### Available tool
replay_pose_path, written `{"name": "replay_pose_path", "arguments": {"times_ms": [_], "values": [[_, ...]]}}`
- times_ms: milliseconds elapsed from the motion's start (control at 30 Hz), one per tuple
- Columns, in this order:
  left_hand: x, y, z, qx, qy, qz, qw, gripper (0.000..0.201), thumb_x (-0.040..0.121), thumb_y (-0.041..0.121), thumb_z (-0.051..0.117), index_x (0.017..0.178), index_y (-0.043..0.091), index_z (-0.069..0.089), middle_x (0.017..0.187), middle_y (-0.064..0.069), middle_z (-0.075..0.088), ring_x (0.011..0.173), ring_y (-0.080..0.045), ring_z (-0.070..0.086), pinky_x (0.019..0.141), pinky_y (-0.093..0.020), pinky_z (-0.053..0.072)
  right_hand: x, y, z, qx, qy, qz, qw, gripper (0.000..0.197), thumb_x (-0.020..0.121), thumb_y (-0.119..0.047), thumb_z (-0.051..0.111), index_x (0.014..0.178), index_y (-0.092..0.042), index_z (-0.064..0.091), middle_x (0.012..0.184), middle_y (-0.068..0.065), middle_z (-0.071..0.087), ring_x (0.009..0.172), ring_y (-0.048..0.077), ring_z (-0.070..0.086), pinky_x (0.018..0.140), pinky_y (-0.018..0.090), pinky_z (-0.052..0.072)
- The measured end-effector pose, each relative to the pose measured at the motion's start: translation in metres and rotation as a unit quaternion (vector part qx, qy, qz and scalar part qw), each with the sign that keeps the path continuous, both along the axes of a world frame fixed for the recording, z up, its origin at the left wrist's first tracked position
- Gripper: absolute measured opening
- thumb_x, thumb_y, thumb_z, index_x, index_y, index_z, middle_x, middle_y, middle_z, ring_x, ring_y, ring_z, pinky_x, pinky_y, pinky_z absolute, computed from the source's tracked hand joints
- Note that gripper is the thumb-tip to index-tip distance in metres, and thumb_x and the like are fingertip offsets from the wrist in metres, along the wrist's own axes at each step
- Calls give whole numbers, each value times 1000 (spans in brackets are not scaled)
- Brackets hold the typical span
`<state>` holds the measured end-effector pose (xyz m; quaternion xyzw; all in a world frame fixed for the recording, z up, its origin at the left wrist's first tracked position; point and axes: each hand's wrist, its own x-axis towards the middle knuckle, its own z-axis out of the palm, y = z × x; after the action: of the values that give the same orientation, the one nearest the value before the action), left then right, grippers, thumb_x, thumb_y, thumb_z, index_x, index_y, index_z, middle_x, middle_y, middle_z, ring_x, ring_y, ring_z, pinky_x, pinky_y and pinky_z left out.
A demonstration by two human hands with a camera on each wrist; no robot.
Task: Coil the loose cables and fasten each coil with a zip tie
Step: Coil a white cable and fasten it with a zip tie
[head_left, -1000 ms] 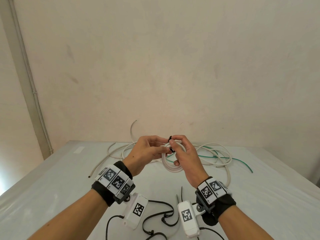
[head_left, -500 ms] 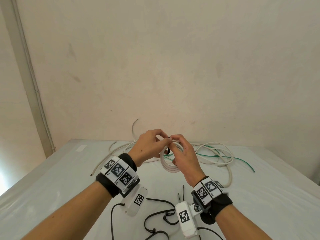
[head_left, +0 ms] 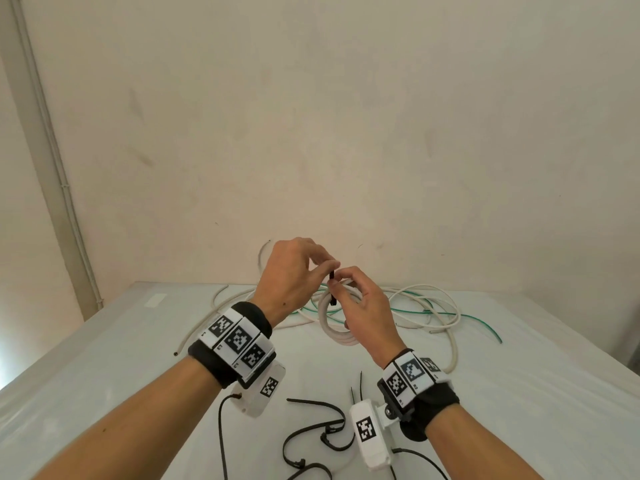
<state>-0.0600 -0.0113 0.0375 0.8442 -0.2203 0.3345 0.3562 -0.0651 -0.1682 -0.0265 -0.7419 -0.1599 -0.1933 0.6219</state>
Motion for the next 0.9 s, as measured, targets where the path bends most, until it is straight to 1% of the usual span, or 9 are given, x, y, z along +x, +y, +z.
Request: {"name": "replay_pose_path", "arguments": {"times_ms": [167, 267, 333, 433, 533, 633, 700, 833, 900], "values": [[1, 2, 12, -27, 13, 28, 999, 18, 91, 36, 77, 78, 23, 79, 84, 8, 75, 78, -7, 61, 71, -30, 46, 5, -3, 0, -24, -5, -4, 1000, 3, 100, -34, 66, 98, -32, 66, 88, -10, 70, 66, 3, 59, 66, 29, 47], [-1, -1, 3, -121, 55, -29, 991, 16, 91, 34, 78, 79, 23, 78, 84, 9, 76, 84, -11, 68, 76, -29, 49, 9, -4, 5, 3, 37, -2, 999, 6, 100, -31, 66, 94, -31, 66, 86, -6, 70, 68, 8, 58, 57, 31, 46], [-2, -2, -7, -184, 130, -95, 970, 14, 94, 34, 74, 92, 20, 78, 93, 7, 77, 90, -7, 70, 82, -24, 50, 10, -5, 5, 60, 96, 14, 993, 5, 100, -28, 66, 95, -26, 67, 87, -1, 65, 62, 11, 51, 49, 28, 41], [-3, -2, -28, -134, 240, -141, 951, 30, 97, 46, 68, 125, 34, 65, 114, 3, 71, 103, -8, 71, 89, -30, 57, 10, -4, 1, 192, 161, 85, 964, 8, 101, -25, 65, 101, -16, 64, 83, 4, 57, 50, 10, 34, 46, 24, 29], [-4, -7, -48, -161, 300, -199, 919, 31, 102, 32, 65, 133, 34, 60, 101, -6, 74, 88, -21, 76, 81, -33, 57, 6, 3, 3, 245, 190, 143, 940, 4, 105, -21, 59, 106, -18, 62, 81, 5, 67, 50, 10, 54, 41, 21, 30], [-1, -7, -57, -210, 303, -222, 903, 31, 104, 21, 61, 135, 27, 64, 93, -5, 69, 69, -12, 62, 69, -28, 52, 8, 2, -1, 174, 174, 121, 962, 9, 105, -24, 59, 111, -18, 63, 87, 6, 67, 57, 15, 55, 49, 26, 43], [1, -9, -58, -180, 306, -211, 911, 34, 106, 22, 57, 139, 29, 62, 102, -4, 71, 72, -6, 58, 67, -27, 50, 10, -3, -4, 71, 135, 67, 986, 6, 105, -27, 60, 108, -25, 65, 87, 1, 69, 68, 15, 61, 65, 29, 51], [4, -9, -51, -121, 350, -156, 916, 32, 105, 19, 52, 132, 29, 66, 101, 7, 70, 76, -9, 52, 62, -25, 44, 17, -10, -4, -184, 16, -59, 981, 2, 99, -37, 65, 100, -39, 64, 104, -4, 61, 97, 8, 62, 82, 19, 45], [8, -7, -47, -97, 372, -138, 913, 31, 102, 12, 51, 124, 24, 70, 93, 1, 62, 69, -10, 46, 58, -22, 43, 21, -13, -2, -217, -31, -88, 972, 4, 96, -35, 69, 98, -38, 68, 104, -7, 59, 98, 6, 58, 84, 19, 43]]}}
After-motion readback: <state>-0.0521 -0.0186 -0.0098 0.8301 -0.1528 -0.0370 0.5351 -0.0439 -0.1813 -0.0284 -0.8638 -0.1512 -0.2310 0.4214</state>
